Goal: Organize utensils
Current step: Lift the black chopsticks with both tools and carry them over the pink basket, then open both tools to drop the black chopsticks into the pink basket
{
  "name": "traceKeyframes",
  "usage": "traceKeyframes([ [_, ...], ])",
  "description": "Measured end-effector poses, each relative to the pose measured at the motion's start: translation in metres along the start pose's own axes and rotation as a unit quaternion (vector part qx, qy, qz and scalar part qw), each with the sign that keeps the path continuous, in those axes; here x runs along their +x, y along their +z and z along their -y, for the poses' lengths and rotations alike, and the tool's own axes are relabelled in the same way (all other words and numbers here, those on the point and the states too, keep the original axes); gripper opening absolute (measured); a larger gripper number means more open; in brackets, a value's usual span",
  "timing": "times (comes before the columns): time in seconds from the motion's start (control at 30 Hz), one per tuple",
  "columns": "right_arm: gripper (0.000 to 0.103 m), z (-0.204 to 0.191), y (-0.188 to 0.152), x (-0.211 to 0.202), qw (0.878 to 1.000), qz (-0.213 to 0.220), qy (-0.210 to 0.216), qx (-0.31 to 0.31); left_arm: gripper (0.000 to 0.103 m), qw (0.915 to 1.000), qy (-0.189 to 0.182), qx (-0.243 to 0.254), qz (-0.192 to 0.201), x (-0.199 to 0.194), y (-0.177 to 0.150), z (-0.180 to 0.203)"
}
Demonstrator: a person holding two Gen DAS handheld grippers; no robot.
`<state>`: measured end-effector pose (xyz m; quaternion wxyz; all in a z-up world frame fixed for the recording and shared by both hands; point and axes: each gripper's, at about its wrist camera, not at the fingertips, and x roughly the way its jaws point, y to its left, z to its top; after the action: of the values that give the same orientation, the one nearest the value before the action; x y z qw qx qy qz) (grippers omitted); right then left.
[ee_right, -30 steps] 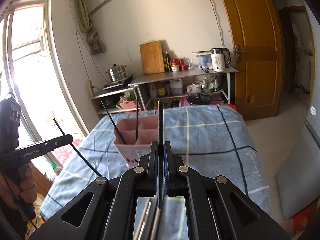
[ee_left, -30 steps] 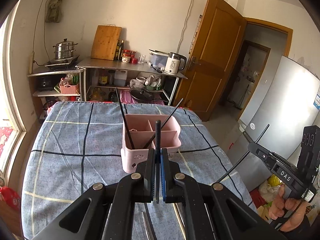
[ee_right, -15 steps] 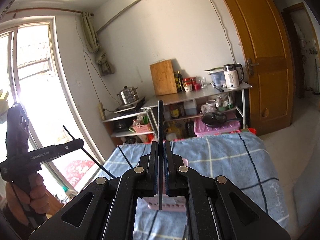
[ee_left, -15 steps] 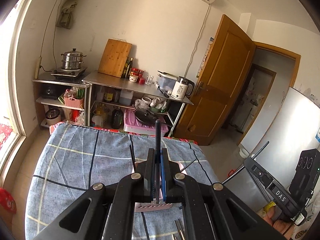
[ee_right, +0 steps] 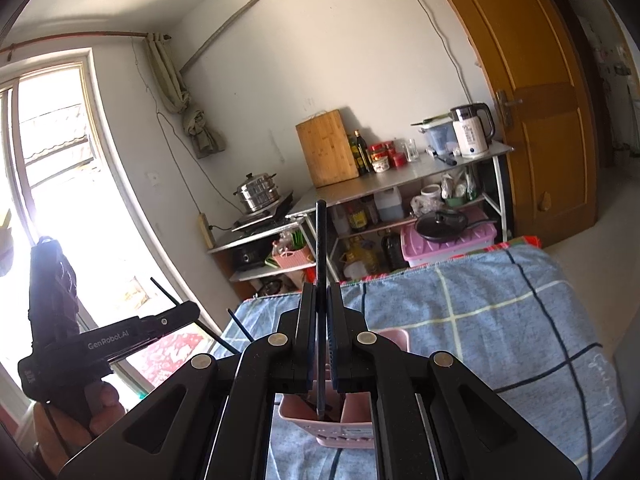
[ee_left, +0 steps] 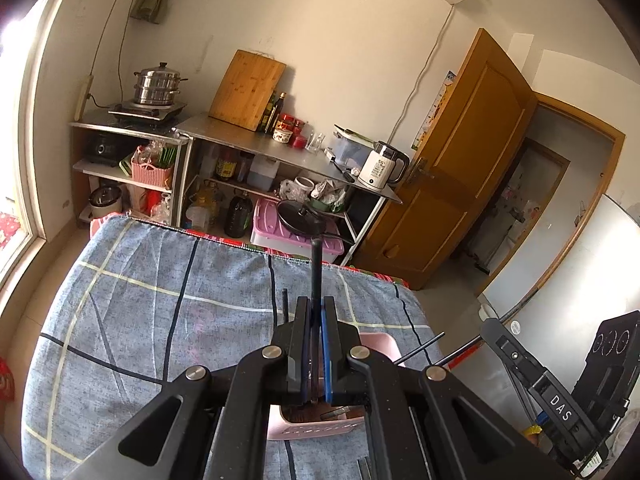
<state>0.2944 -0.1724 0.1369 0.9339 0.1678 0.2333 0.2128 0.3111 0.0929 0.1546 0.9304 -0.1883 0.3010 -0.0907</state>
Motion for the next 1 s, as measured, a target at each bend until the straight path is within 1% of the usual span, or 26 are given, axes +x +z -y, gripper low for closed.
traceKeyframes([
  [0.27,0.005,0.014,-0.029,0.033,0.999,-0.048,-0.007,0.020,0.004,0.9995,-0.006,-0.005,-0.031,0.032,-0.018,-0.008],
  [0.43,0.005,0.019,-0.043,0.047,0.997,-0.080,-0.009,0.021,0.004,0.9985,0.005,0.004,-0.054,0.049,-0.028,-0.010],
  [0.5,0.005,0.020,-0.043,0.050,0.996,-0.088,-0.008,0.021,0.005,0.9983,0.013,0.008,-0.056,0.051,-0.030,-0.010],
  [0.57,0.008,0.019,-0.042,0.048,0.996,-0.090,-0.009,0.014,0.010,0.9983,0.022,0.014,-0.052,0.049,-0.030,-0.010],
  [0.6,0.012,0.019,-0.040,0.045,0.996,-0.087,-0.011,0.010,0.017,0.9983,0.025,0.015,-0.050,0.047,-0.030,-0.010],
  [0.63,0.014,0.018,-0.039,0.043,0.996,-0.084,-0.012,0.008,0.025,0.9984,0.027,0.015,-0.048,0.045,-0.030,-0.011],
  [0.7,0.017,0.019,-0.036,0.036,0.997,-0.077,-0.014,0.004,0.033,0.9987,0.028,0.013,-0.041,0.039,-0.030,-0.013],
  [0.8,0.019,0.020,-0.033,0.023,0.997,-0.069,-0.016,-0.002,0.036,0.9990,0.030,0.011,-0.030,0.027,-0.034,-0.016],
  [1.0,0.022,0.022,-0.041,-0.006,0.998,-0.061,-0.017,-0.008,0.036,0.9989,0.039,0.018,-0.020,0.004,-0.053,-0.018],
])
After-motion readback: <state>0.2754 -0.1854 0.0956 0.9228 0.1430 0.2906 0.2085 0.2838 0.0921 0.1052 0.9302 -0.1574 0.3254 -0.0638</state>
